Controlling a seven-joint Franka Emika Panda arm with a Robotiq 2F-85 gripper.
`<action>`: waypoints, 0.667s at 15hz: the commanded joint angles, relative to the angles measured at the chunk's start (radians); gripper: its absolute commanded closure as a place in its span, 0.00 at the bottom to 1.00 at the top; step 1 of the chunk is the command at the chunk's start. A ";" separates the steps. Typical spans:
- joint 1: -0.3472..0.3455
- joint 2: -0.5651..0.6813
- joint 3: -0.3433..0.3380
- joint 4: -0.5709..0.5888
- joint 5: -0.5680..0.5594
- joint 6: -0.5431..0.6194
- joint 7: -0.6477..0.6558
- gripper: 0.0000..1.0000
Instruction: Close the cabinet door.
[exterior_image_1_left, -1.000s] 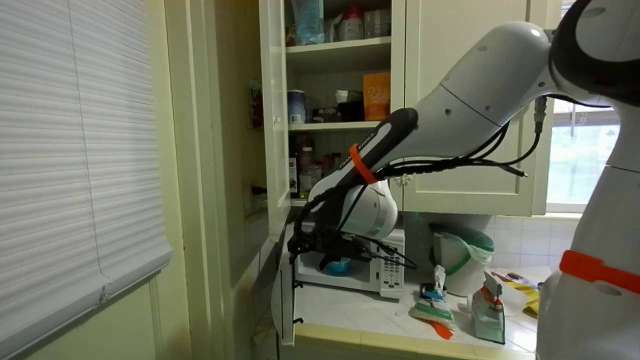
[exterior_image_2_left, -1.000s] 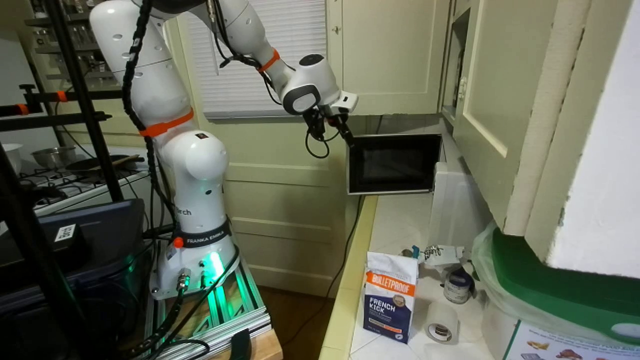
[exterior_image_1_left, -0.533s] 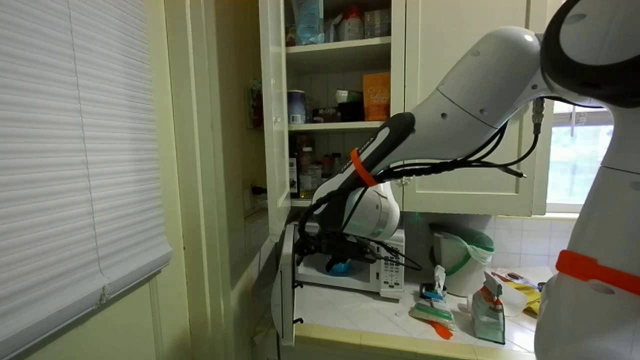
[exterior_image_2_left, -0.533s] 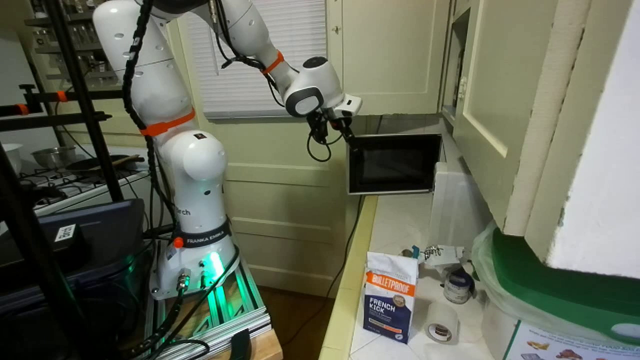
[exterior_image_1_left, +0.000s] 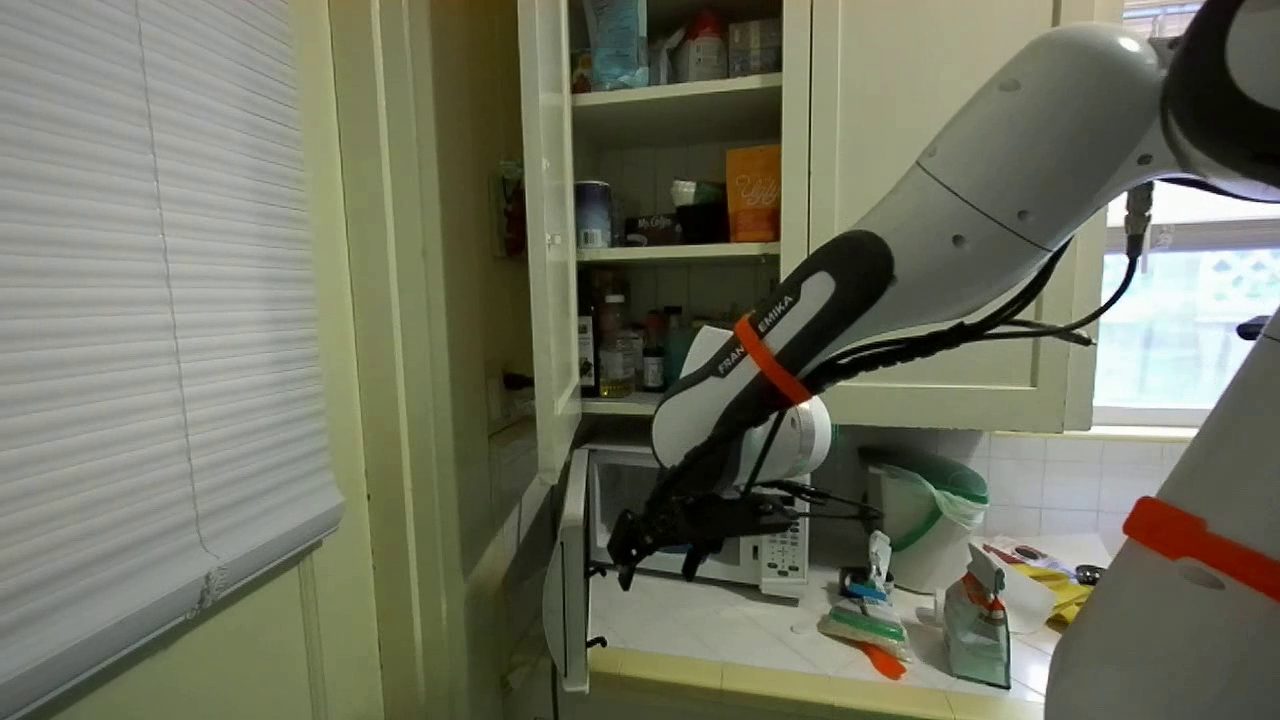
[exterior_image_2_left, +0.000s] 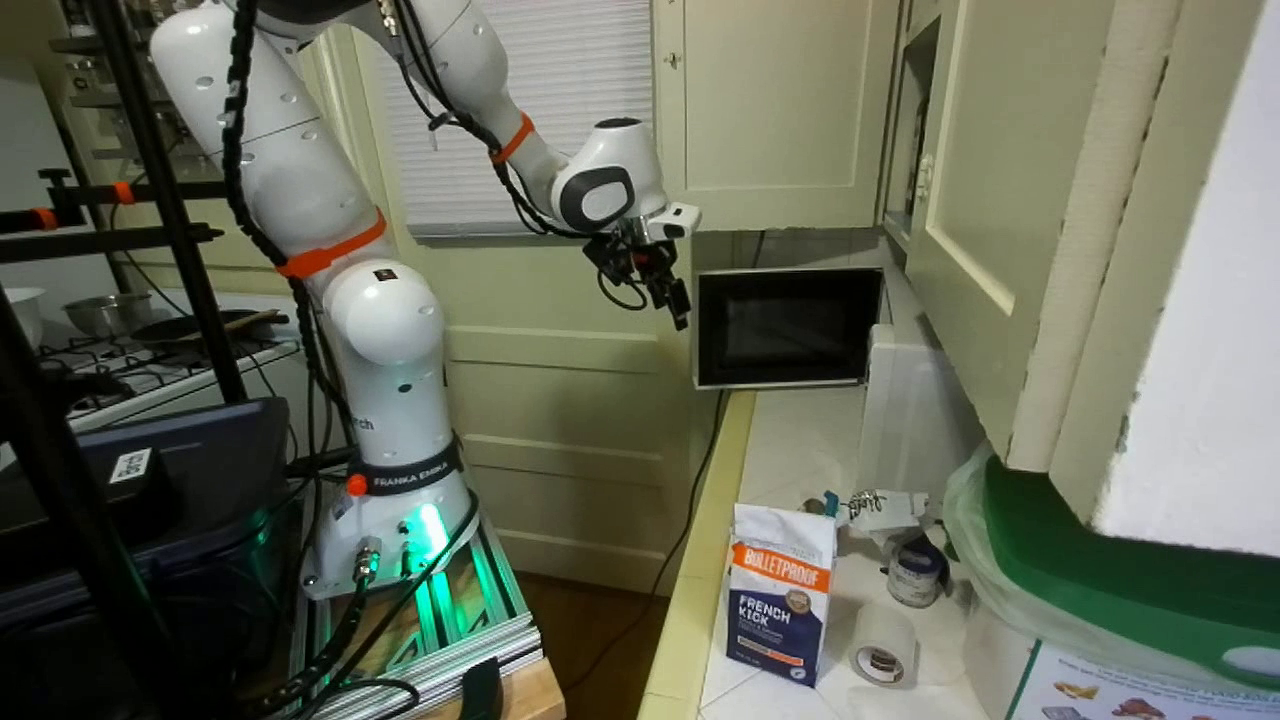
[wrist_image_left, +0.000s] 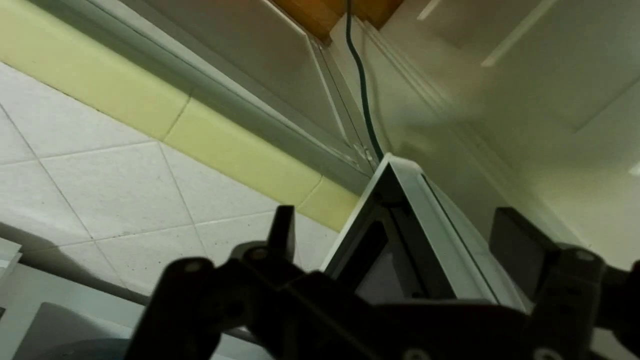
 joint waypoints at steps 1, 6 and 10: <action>-0.035 -0.130 0.066 -0.011 -0.102 -0.152 0.061 0.00; -0.023 -0.298 0.145 -0.043 -0.173 -0.189 0.101 0.00; -0.030 -0.359 0.213 -0.002 -0.209 -0.224 0.148 0.00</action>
